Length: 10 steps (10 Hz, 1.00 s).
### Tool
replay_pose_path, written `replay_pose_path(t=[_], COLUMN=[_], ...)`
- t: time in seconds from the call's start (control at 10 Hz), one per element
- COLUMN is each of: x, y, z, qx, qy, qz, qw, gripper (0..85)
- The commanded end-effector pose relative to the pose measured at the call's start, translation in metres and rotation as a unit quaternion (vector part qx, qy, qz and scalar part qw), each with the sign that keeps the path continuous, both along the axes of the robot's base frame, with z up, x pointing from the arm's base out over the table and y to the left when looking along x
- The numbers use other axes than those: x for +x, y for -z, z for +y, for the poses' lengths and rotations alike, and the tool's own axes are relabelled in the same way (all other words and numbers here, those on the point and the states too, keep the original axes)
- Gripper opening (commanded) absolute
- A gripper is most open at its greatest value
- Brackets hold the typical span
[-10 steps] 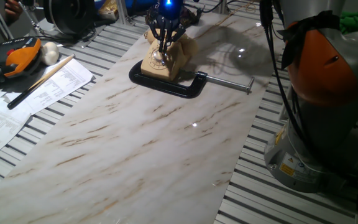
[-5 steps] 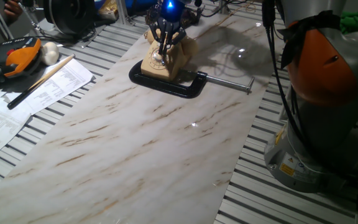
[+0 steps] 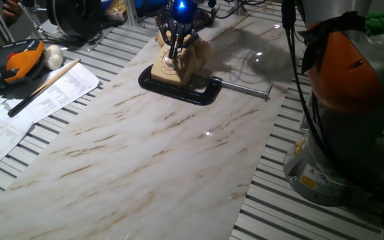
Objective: Dial a number on an old rotary phone
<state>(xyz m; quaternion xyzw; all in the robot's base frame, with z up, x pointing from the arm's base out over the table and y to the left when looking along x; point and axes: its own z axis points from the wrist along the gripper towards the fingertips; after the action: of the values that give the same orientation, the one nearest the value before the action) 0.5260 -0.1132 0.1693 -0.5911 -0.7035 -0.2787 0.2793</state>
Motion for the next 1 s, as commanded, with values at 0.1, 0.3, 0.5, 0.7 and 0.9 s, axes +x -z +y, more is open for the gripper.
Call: replay_pose_path(t=[0.1,0.3,0.5,0.7,0.9], x=[0.0018,0.0012,-0.0021,-0.0058,-0.0083], y=[-0.015,-0.037,-0.051,-0.059,-0.061], z=[0.005,0.028,0.044,0.054,0.059], qx=[-0.022,-0.129,-0.171,-0.19,-0.215], qy=[-0.001,-0.041,-0.08,-0.128,-0.183], qz=[-0.002,-0.043,-0.07,-0.093,-0.125], qw=[0.9998,0.9899,0.9795,0.969,0.9512], gripper=[0.0,0.0,0.0,0.0,0.0])
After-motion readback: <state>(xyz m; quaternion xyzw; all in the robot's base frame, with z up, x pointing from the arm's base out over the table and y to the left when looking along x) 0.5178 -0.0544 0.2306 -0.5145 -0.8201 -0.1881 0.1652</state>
